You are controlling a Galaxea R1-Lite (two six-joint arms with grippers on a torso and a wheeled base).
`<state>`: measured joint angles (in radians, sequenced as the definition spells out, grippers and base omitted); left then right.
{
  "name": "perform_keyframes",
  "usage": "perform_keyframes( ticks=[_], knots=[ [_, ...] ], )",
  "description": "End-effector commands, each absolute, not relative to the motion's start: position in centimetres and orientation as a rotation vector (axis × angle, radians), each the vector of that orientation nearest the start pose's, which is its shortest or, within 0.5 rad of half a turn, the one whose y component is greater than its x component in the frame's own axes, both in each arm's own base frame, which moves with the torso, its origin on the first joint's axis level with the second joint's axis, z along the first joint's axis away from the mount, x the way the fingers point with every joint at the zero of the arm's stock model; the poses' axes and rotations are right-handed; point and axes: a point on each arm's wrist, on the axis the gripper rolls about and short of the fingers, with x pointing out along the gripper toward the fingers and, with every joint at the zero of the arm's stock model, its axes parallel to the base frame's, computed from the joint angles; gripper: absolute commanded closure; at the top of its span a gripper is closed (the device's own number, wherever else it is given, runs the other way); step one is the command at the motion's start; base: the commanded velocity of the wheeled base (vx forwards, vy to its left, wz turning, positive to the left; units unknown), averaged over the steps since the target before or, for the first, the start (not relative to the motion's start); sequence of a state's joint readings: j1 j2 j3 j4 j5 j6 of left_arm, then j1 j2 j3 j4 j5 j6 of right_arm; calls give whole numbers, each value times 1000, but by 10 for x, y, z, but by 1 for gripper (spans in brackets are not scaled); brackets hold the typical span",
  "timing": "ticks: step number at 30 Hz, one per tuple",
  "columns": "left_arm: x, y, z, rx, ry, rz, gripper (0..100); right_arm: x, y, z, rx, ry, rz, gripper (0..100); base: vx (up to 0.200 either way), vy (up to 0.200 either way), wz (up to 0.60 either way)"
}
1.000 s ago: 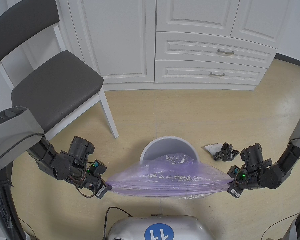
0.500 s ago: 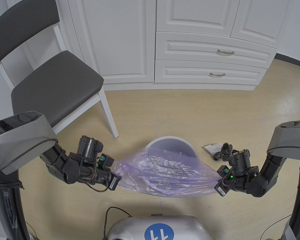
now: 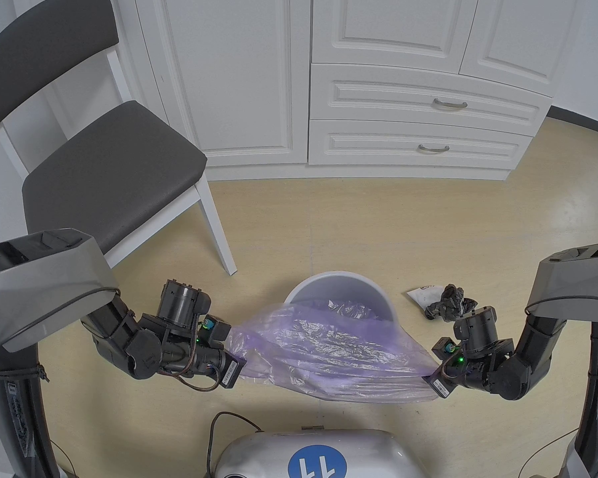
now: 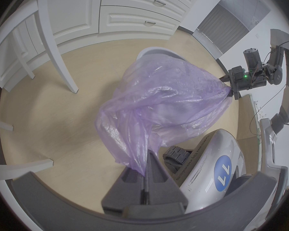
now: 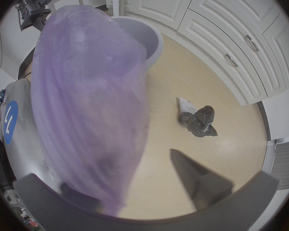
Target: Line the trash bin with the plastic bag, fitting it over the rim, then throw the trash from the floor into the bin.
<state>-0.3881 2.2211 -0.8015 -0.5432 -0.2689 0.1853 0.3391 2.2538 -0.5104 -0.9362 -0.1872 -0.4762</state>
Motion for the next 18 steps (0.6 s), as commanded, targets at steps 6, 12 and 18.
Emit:
perform_keyframes(
  ticks=[6, 12, 18],
  knots=[
    [309, -142, 18, 228, 789, -720, 100, 289, 46, -10, -589, 572, 490, 0, 0, 0, 0],
    [314, -145, 13, 213, 771, -716, 100, 285, 27, -18, -415, 460, 797, 0, 0, 0, 0],
    [317, -144, 8, 210, 746, -710, 100, 286, 24, -14, -301, 394, 925, 0, 0, 0, 0]
  ],
)
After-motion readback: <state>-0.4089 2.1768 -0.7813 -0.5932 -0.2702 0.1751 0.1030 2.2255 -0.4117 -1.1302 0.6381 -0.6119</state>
